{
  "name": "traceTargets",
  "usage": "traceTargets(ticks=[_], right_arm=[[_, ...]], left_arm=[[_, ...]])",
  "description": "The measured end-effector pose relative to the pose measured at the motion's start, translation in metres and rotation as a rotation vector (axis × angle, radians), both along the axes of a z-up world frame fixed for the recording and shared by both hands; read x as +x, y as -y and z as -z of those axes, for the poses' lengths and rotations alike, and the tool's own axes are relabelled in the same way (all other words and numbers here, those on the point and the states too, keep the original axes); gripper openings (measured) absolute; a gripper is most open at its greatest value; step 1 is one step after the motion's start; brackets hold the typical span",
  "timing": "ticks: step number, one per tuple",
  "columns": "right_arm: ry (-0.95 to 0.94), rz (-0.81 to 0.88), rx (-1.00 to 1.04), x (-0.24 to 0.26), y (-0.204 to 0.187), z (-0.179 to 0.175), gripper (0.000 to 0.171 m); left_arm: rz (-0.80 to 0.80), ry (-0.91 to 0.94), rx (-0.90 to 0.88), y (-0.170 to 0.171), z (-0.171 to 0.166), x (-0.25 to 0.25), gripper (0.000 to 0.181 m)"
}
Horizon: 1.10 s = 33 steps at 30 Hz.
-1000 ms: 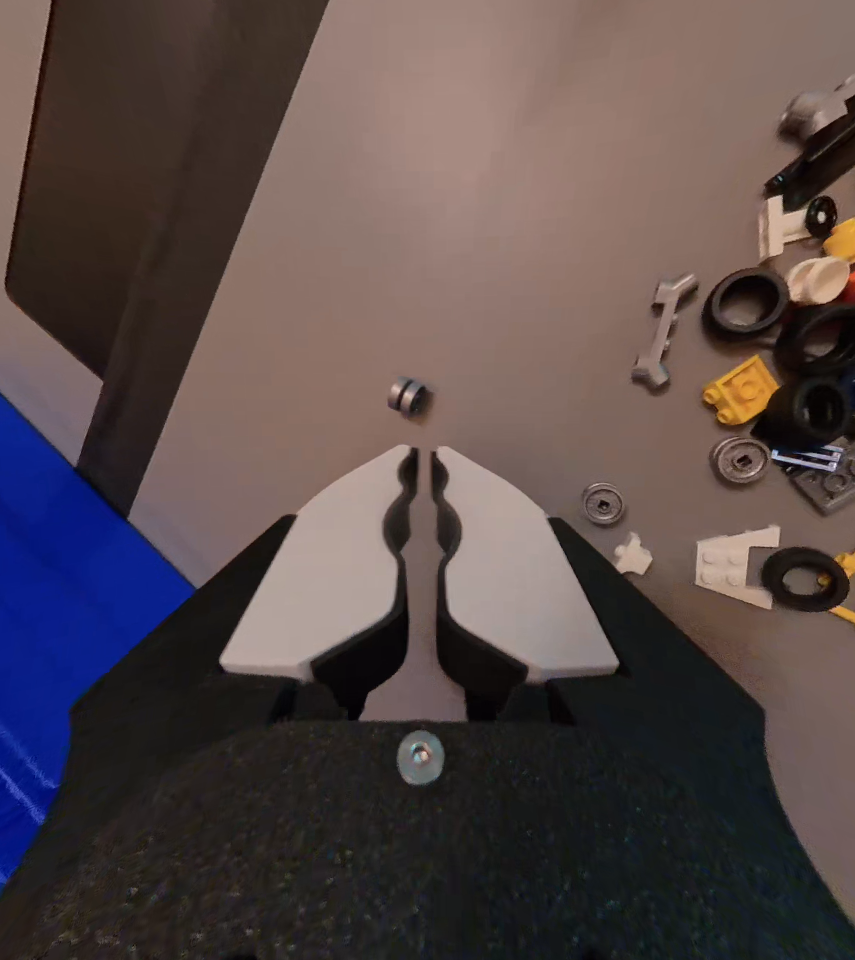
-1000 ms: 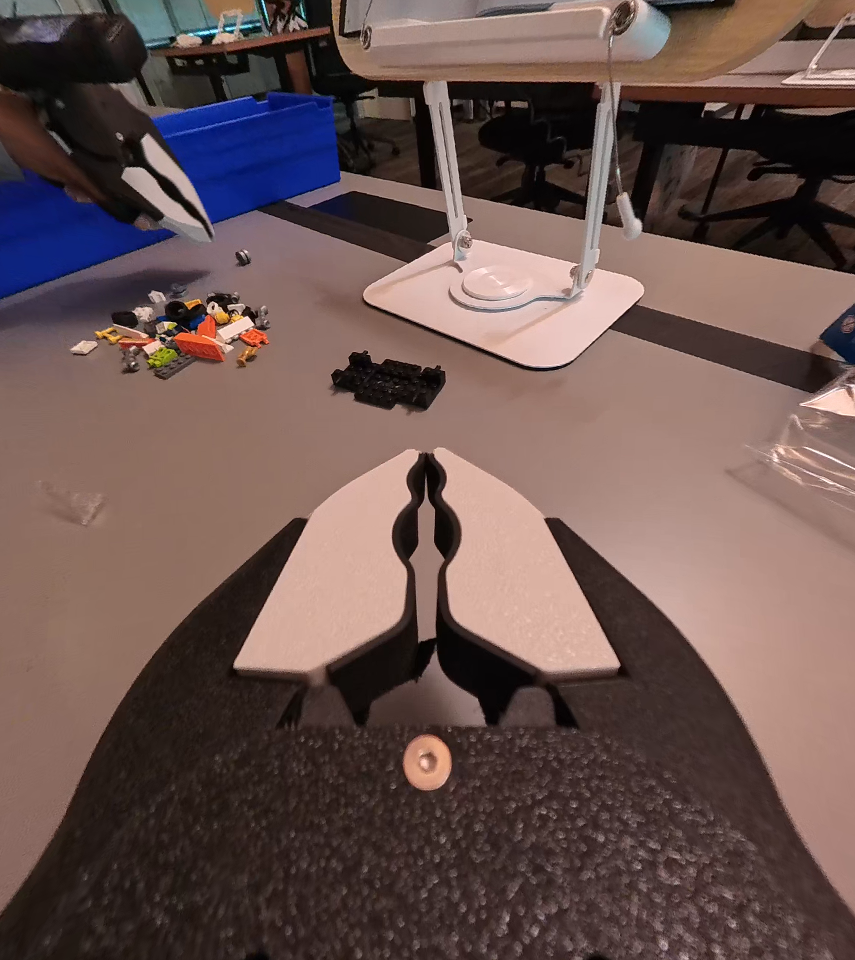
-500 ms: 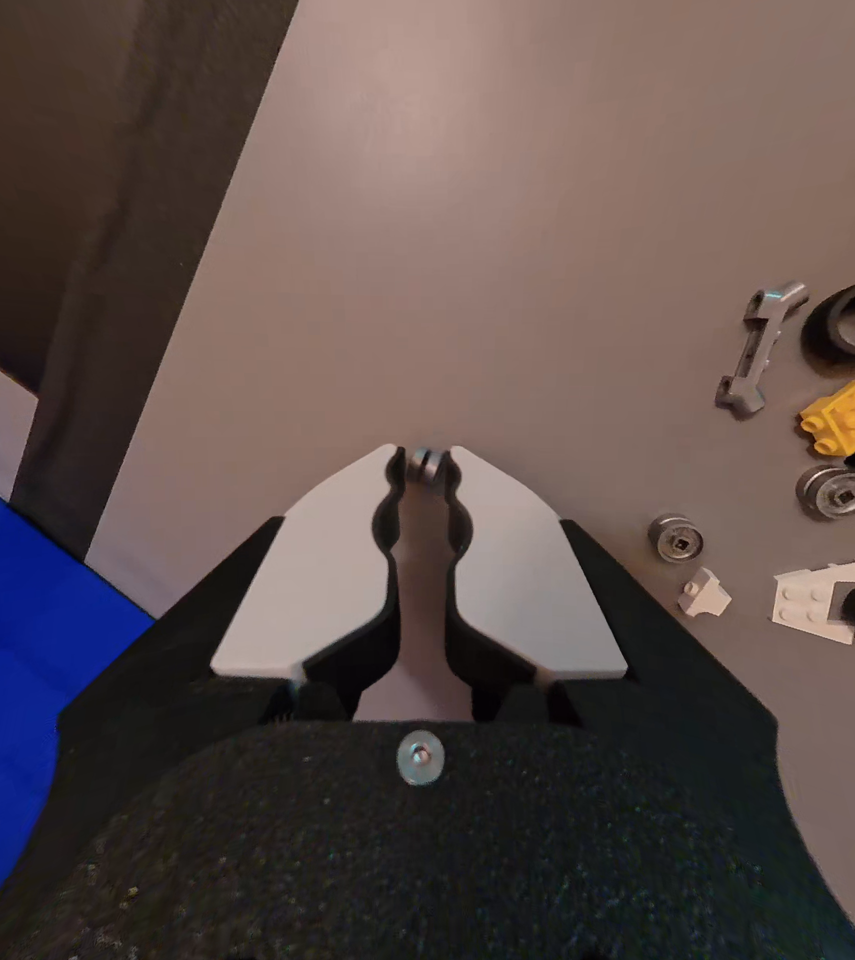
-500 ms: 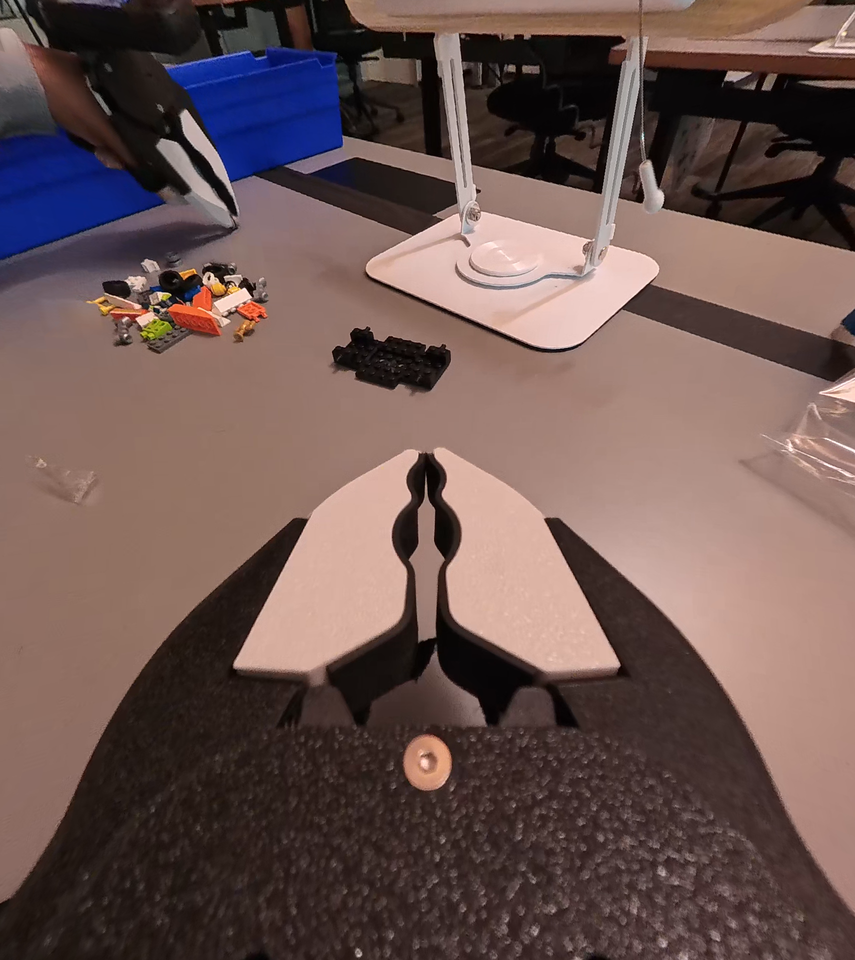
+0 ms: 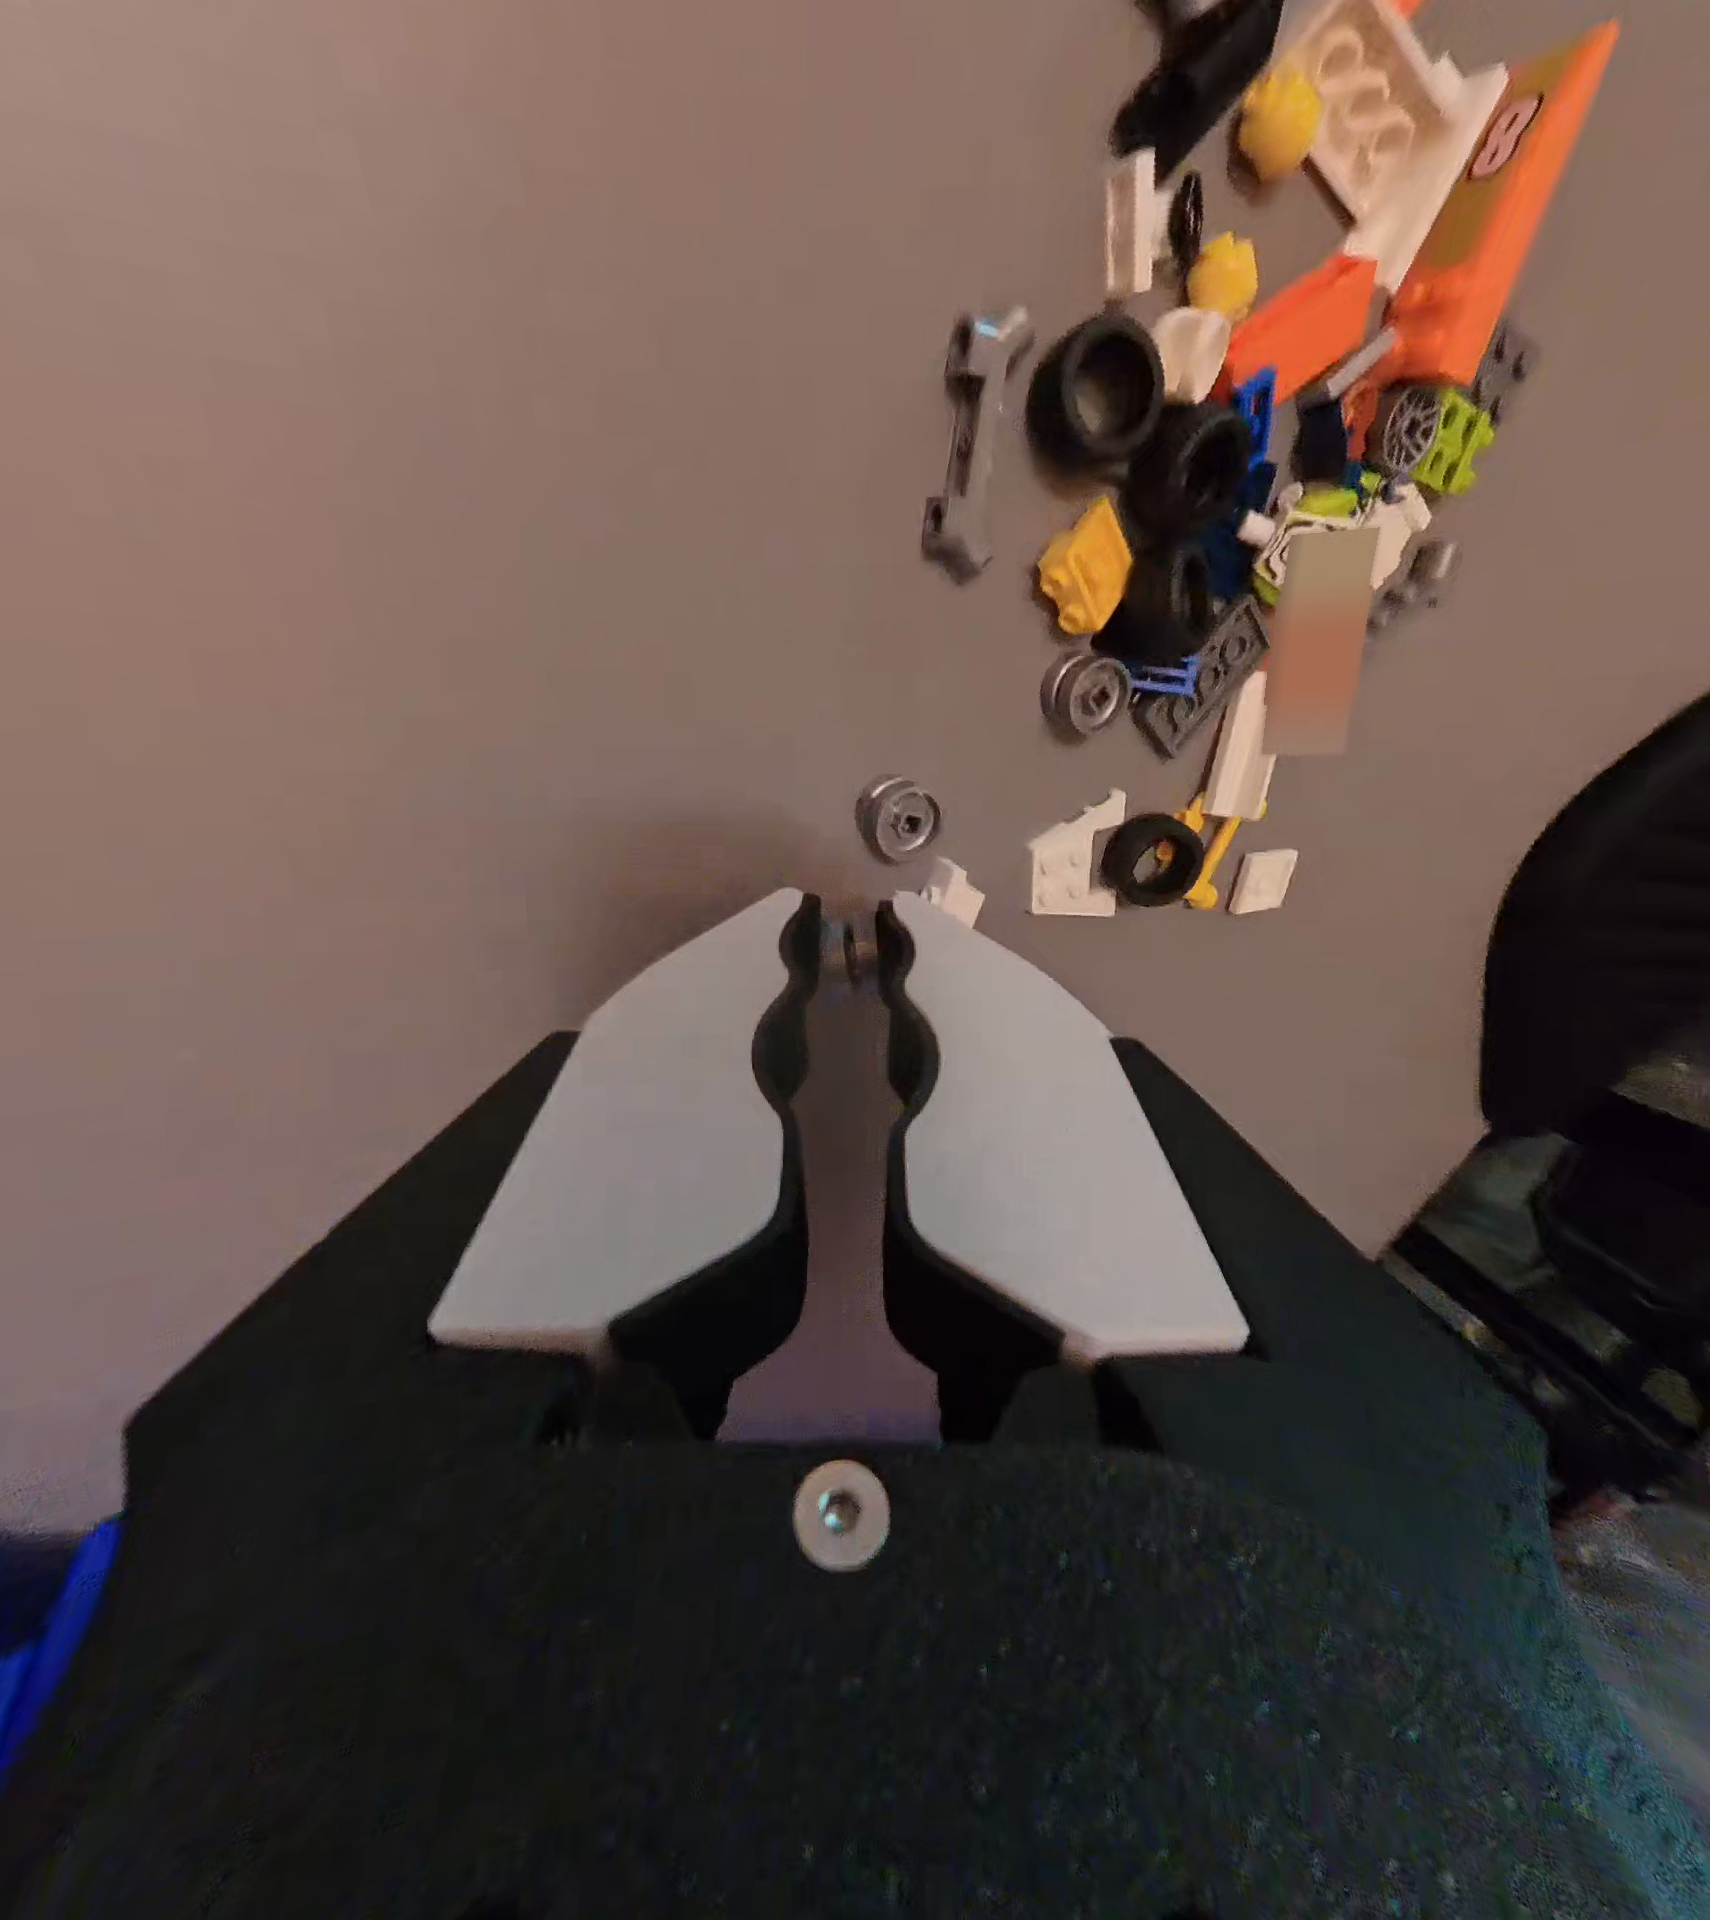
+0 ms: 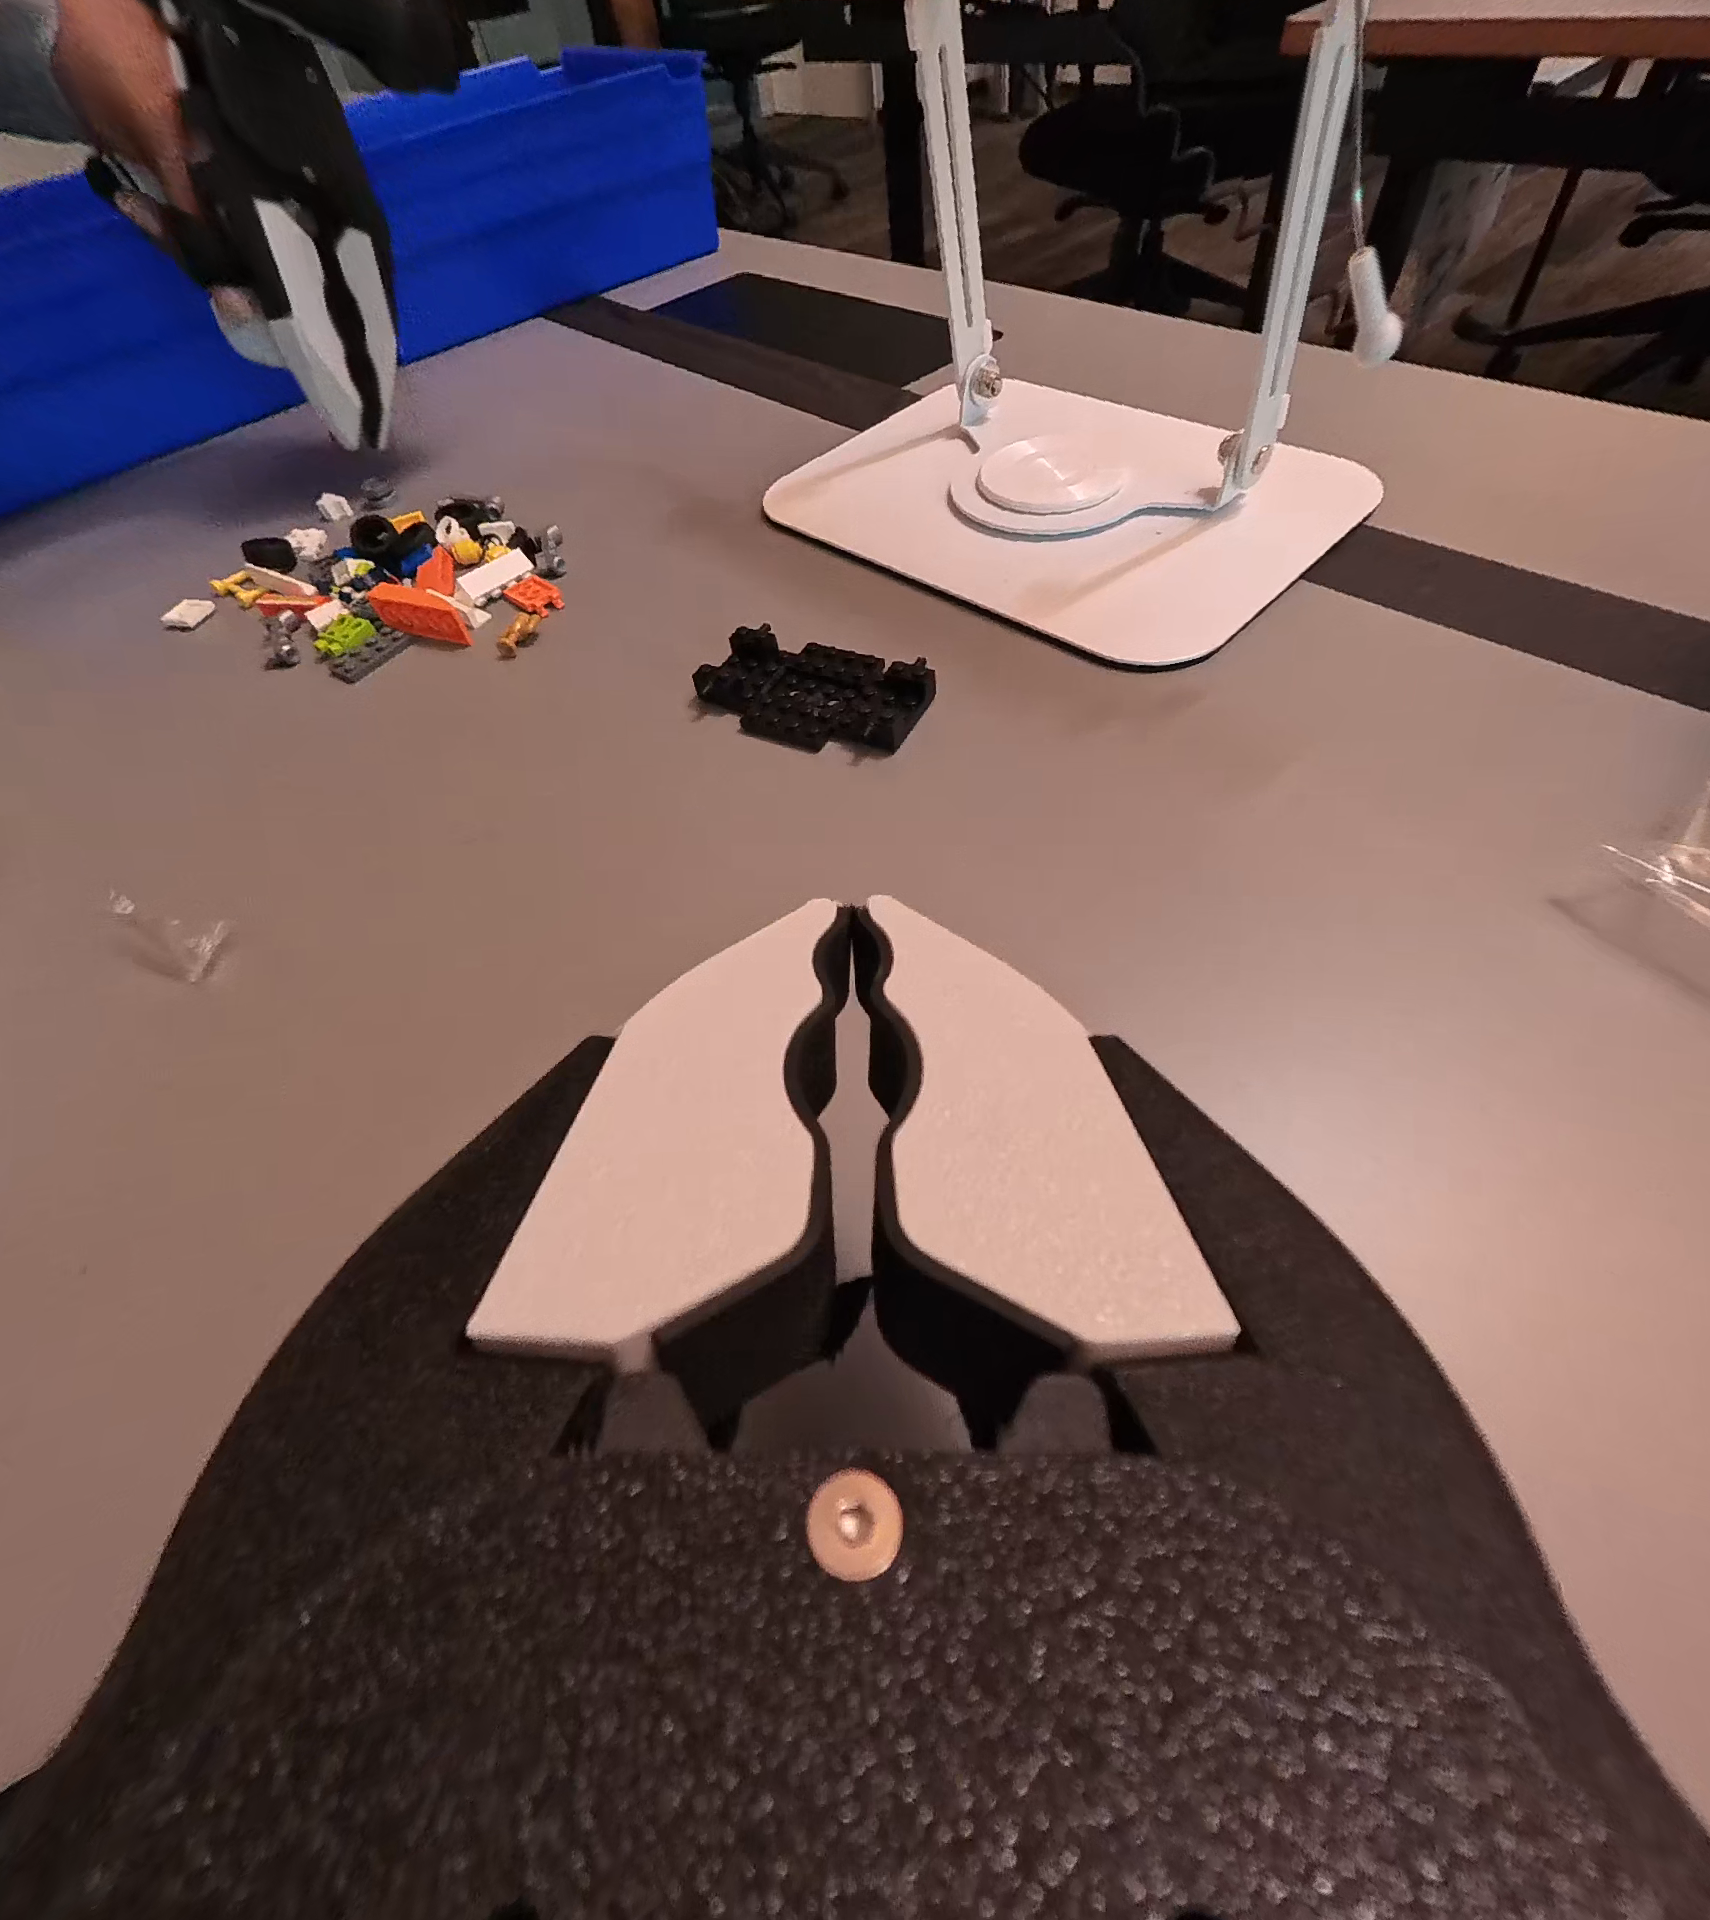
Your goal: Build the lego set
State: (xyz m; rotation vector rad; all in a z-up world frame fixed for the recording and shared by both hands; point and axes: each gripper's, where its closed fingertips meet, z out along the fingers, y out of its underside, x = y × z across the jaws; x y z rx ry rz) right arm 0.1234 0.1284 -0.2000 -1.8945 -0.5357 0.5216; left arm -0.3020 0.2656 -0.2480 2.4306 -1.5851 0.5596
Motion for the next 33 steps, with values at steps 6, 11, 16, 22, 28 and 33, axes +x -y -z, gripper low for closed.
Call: traceTargets(ticks=[6,11,16,22,28,33], right_arm=[[0.011,-0.002,-0.012,0.001,0.0,0.003,0.0],[0.009,-0.011,-0.035,0.0,0.0,0.008,0.0],[0.02,-0.022,-0.044,-0.002,0.001,0.011,0.0],[0.02,-0.026,-0.046,-0.003,0.001,0.011,0.001],[0.038,-0.042,-0.053,-0.007,0.003,0.015,0.001],[0.039,-0.034,-0.047,-0.005,0.003,0.013,0.0]], left_arm=[[0.001,-0.036,0.004,-0.011,0.015,-0.006,0.01],[0.016,-0.053,0.091,-0.025,0.009,-0.01,0.018],[-0.005,-0.032,0.247,-0.045,-0.005,-0.014,0.017],[0.093,-0.07,0.406,-0.037,-0.012,-0.021,0.016],[0.05,-0.069,0.513,-0.052,-0.002,-0.03,0.023],[0.095,-0.028,0.461,-0.043,0.004,-0.025,0.028]])
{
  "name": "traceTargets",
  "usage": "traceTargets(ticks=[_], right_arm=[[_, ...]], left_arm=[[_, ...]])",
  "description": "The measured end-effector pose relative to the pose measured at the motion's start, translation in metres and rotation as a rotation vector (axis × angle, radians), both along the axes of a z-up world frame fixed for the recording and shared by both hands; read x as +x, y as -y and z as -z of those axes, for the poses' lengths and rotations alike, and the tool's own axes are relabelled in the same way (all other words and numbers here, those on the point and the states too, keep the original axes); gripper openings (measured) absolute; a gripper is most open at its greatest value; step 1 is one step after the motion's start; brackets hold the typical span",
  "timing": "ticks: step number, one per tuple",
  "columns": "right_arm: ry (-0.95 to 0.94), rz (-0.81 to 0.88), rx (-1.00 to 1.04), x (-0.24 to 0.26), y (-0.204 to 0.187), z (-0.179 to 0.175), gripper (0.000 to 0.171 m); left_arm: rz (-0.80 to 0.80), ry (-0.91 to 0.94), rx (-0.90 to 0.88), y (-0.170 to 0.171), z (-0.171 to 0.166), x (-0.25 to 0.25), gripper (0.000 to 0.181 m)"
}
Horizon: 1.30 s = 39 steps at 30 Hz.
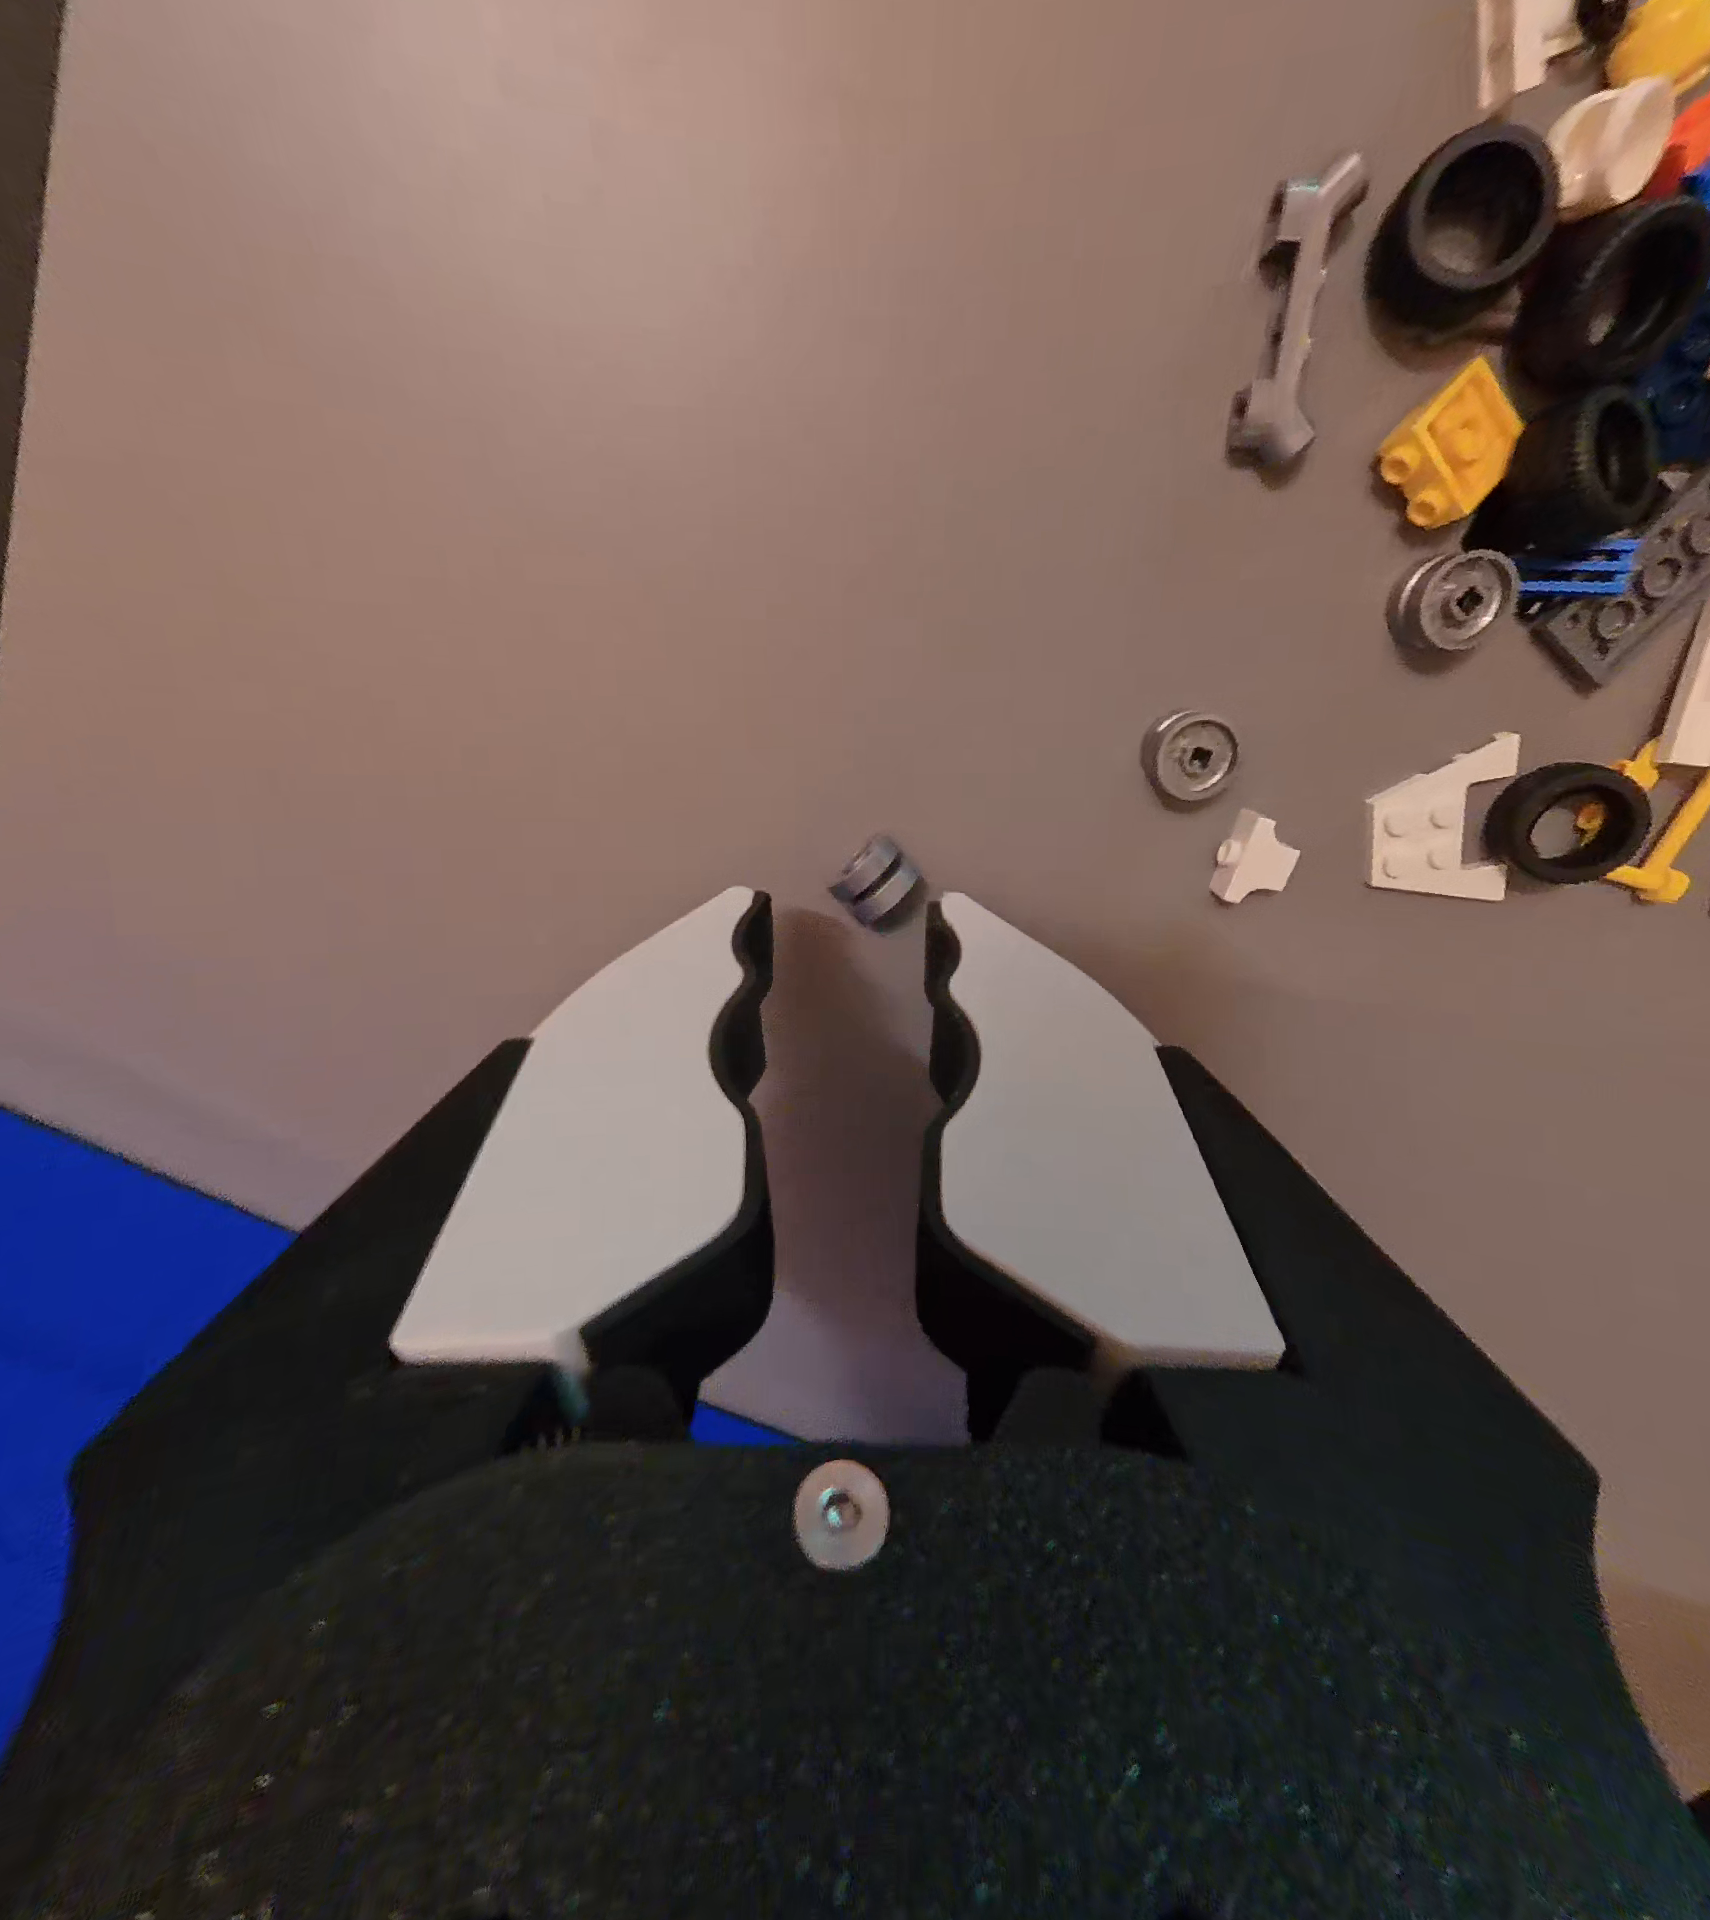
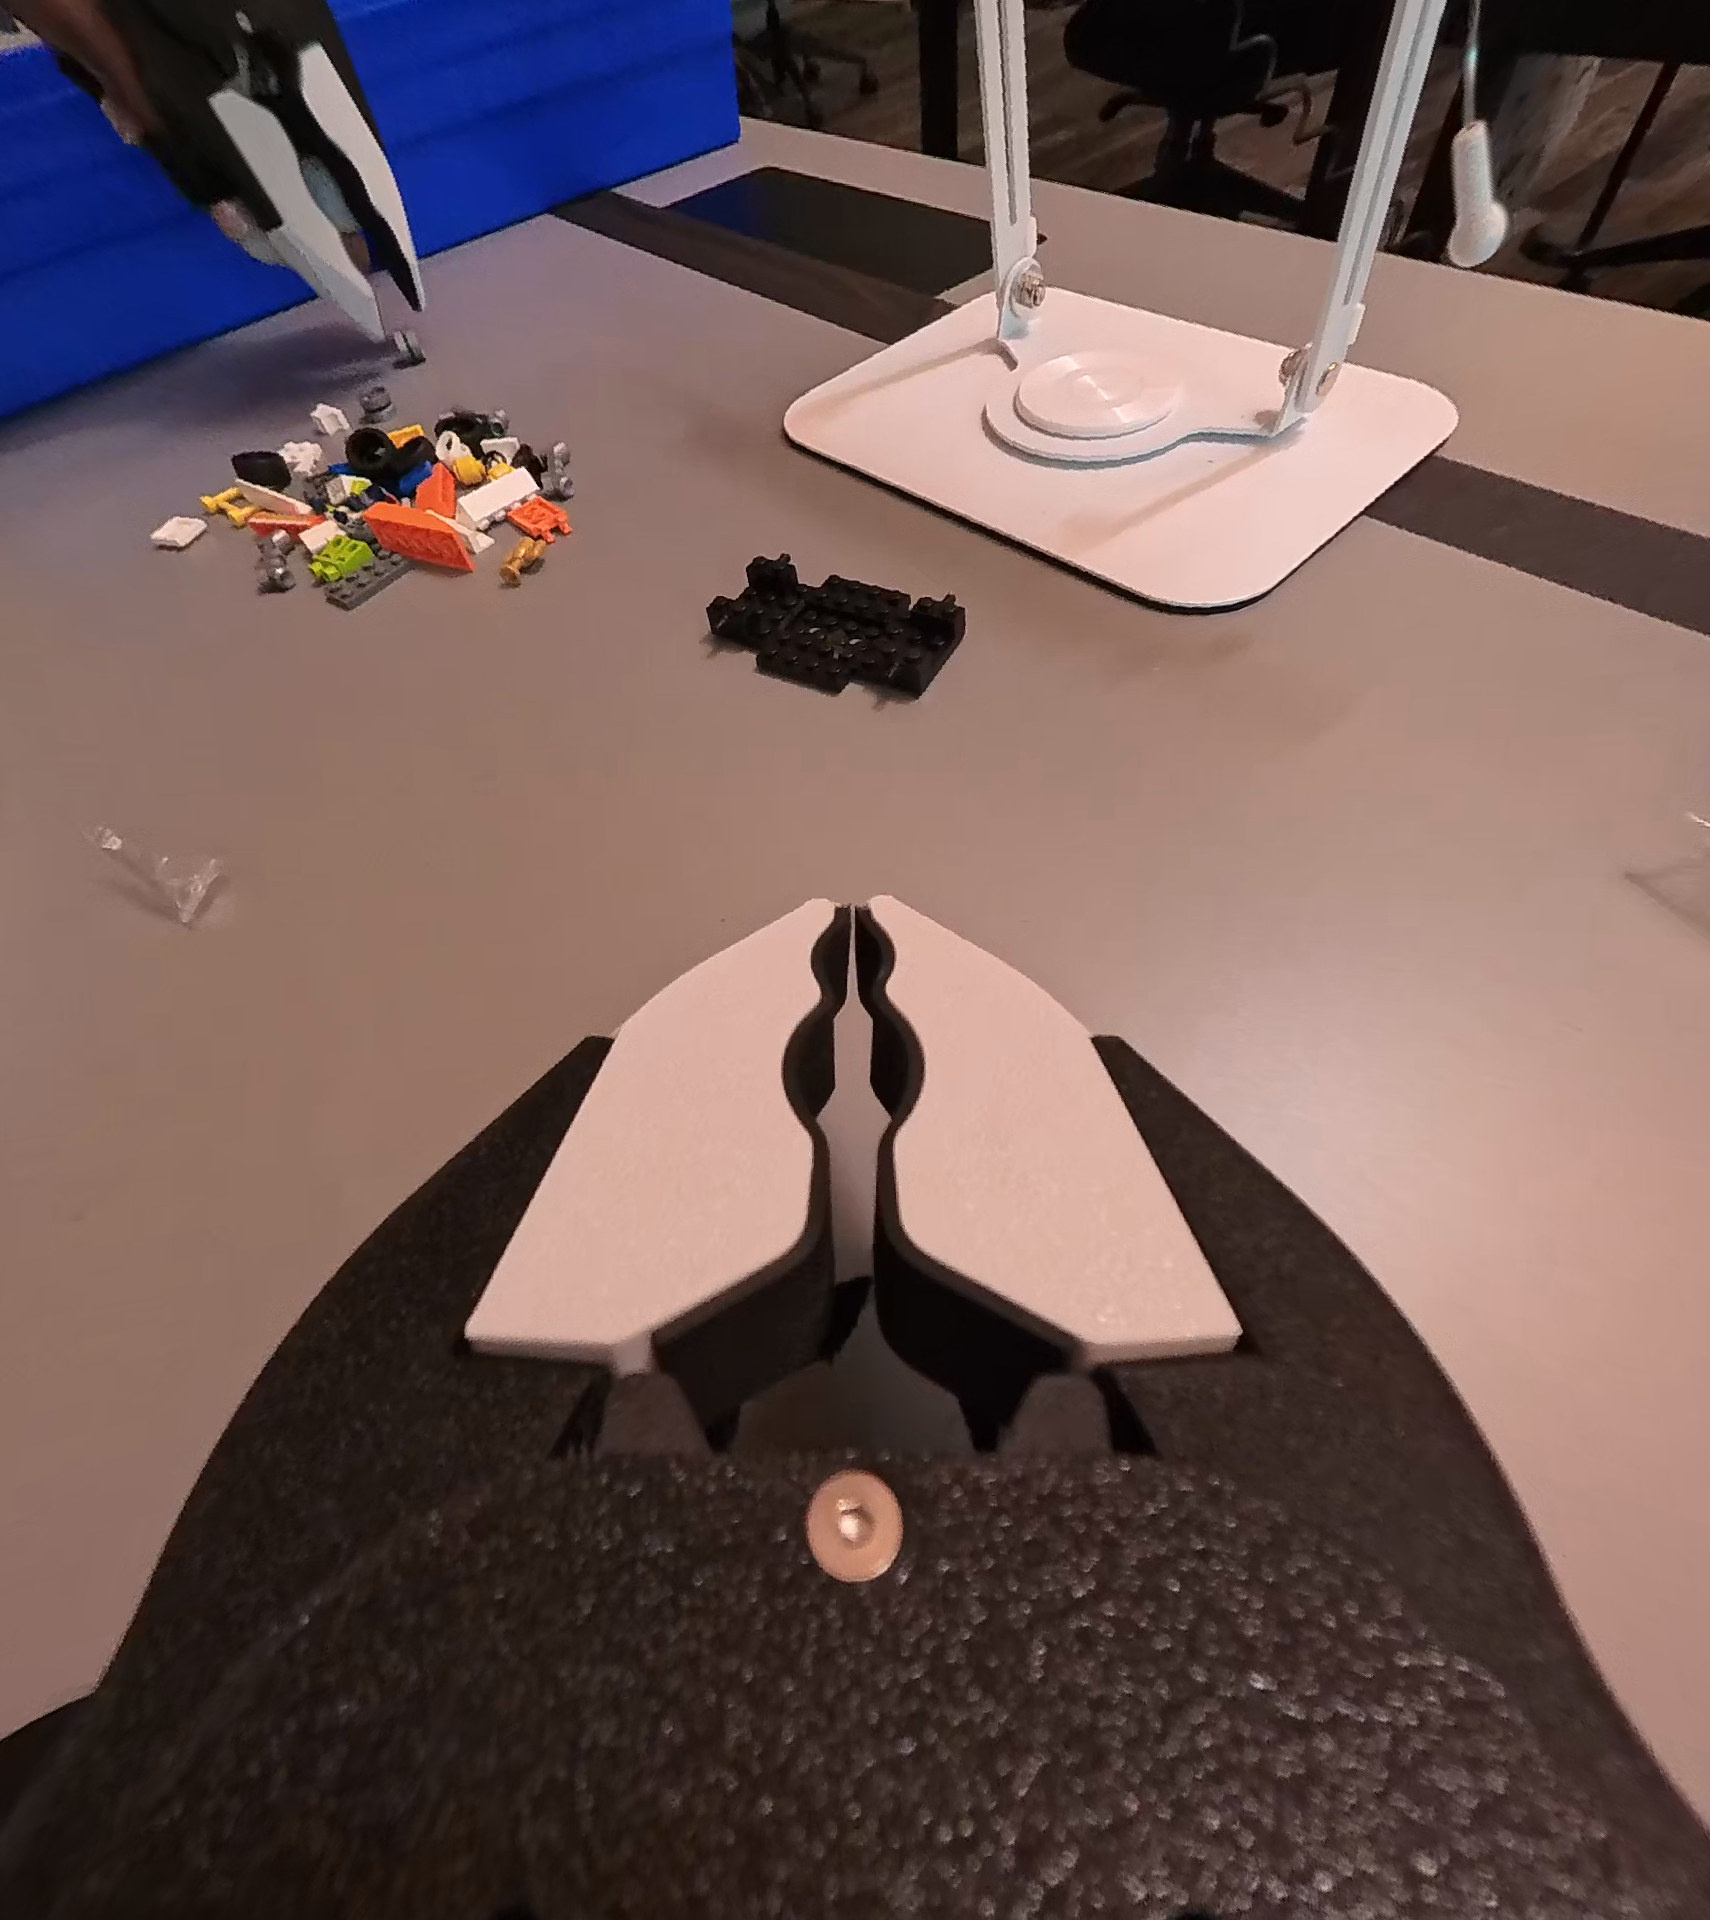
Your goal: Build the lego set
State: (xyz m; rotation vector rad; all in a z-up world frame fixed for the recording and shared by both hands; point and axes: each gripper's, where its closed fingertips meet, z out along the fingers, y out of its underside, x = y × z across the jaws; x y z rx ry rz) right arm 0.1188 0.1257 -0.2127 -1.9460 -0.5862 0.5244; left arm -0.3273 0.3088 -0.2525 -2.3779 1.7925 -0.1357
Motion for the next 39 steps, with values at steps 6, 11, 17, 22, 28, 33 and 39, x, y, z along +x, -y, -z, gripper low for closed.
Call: traceTargets(ticks=[6,11,17,22,28,33,39], right_arm=[[0.007,-0.001,0.001,0.0,0.0,0.0,0.001],[0.015,-0.006,0.0,-0.001,0.001,0.001,0.001],[0.018,-0.001,0.001,0.0,0.0,0.002,0.001],[0.02,-0.007,-0.008,-0.002,0.0,0.004,0.001],[0.025,-0.007,-0.002,-0.002,0.001,0.003,0.001],[0.026,-0.006,-0.002,-0.001,0.001,0.003,0.001],[0.022,-0.005,-0.001,-0.001,0.001,0.001,0.001]], left_arm=[[0.087,-0.004,0.07,0.006,0.008,0.007,0.011],[0.067,-0.009,0.234,-0.003,0.004,0.004,0.01],[0.031,-0.02,0.354,0.008,0.01,-0.002,0.01],[0.026,0.029,0.29,0.032,0.008,0.001,0.024],[-0.011,0.117,0.258,0.036,-0.004,0.007,0.02],[-0.223,0.203,0.173,0.019,-0.004,0.007,0.023],[-0.316,0.26,0.087,0.013,0.004,0.013,0.02]])
